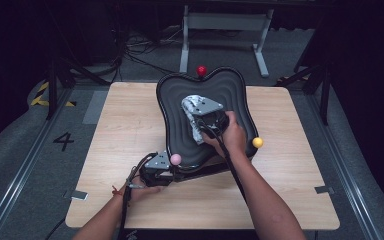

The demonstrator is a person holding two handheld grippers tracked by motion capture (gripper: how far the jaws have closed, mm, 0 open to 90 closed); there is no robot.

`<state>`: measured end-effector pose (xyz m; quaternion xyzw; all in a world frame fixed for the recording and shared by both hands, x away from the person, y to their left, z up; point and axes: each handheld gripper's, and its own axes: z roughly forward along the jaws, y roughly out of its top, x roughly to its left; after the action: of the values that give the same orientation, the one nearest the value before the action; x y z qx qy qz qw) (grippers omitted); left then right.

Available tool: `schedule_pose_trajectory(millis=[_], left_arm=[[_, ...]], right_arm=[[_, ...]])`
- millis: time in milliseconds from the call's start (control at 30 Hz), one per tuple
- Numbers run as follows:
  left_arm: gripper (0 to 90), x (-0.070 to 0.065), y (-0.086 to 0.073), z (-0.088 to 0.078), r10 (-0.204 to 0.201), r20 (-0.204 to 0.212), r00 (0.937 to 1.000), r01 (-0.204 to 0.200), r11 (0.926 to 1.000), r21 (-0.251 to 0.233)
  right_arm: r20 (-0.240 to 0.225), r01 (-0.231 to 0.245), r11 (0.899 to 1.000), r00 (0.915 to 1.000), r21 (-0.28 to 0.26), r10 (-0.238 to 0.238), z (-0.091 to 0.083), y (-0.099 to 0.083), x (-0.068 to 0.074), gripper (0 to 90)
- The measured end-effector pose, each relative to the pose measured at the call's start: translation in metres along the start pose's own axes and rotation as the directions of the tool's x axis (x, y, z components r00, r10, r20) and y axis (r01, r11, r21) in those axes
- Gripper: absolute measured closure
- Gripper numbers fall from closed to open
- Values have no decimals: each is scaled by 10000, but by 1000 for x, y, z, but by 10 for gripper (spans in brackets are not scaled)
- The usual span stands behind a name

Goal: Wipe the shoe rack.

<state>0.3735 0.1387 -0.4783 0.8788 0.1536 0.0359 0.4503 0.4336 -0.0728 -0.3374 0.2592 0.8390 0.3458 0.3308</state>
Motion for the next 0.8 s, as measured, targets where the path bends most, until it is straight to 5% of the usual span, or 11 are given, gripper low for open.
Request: schedule_pose_trajectory(millis=[367, 800], left_arm=[[739, 0, 0, 0, -6, -2, 10000, 6, 10000, 8], [739, 0, 0, 0, -3, 7, 10000, 3, 10000, 7]], right_arm=[[658, -681, 9974, 9956, 215, 665, -8, -22, -35, 807], [1554, -1529, 9855, 9779, 743, 1400, -22, -52, -75, 808]])
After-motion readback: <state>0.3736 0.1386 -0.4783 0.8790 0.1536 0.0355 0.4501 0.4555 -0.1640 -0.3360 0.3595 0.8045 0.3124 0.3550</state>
